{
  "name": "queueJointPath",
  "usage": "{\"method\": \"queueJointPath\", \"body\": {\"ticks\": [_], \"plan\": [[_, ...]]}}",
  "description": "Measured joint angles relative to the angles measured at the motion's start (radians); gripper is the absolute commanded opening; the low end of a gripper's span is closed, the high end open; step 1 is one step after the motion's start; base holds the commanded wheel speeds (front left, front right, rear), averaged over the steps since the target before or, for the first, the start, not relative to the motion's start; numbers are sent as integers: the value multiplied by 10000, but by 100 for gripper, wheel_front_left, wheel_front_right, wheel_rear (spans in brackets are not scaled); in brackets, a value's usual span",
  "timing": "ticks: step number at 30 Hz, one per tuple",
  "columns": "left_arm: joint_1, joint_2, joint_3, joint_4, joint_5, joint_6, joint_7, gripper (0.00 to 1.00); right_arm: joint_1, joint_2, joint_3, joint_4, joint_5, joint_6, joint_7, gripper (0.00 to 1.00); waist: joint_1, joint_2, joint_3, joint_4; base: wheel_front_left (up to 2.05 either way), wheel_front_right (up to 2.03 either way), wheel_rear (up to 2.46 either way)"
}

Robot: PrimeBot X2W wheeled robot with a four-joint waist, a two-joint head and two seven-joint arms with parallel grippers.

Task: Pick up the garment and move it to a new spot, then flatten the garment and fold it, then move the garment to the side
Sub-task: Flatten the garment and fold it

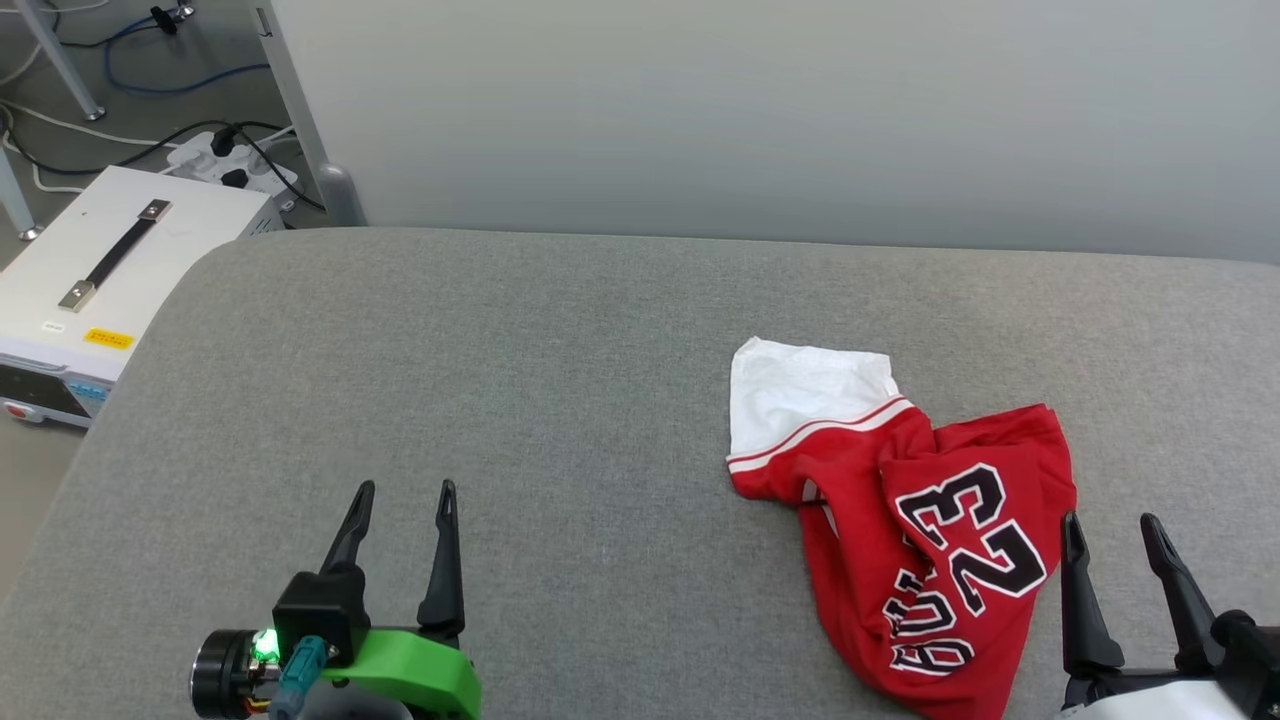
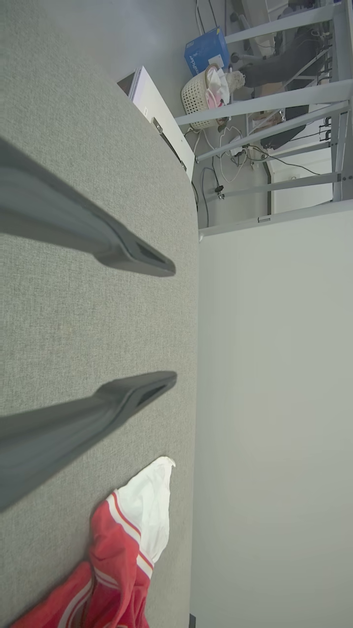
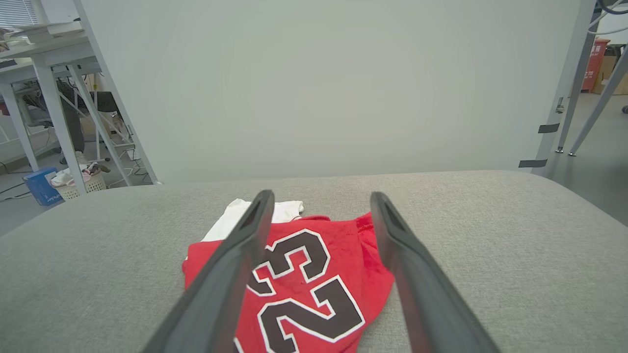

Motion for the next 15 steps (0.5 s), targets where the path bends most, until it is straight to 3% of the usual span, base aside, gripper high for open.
{"method": "queueJointPath", "body": {"ticks": [15], "plan": [[200,-539,612,107,840,-669,0,100,159,-2,-42,257,4,0,0,100,0,0,-22,106,0,0,0]]}}
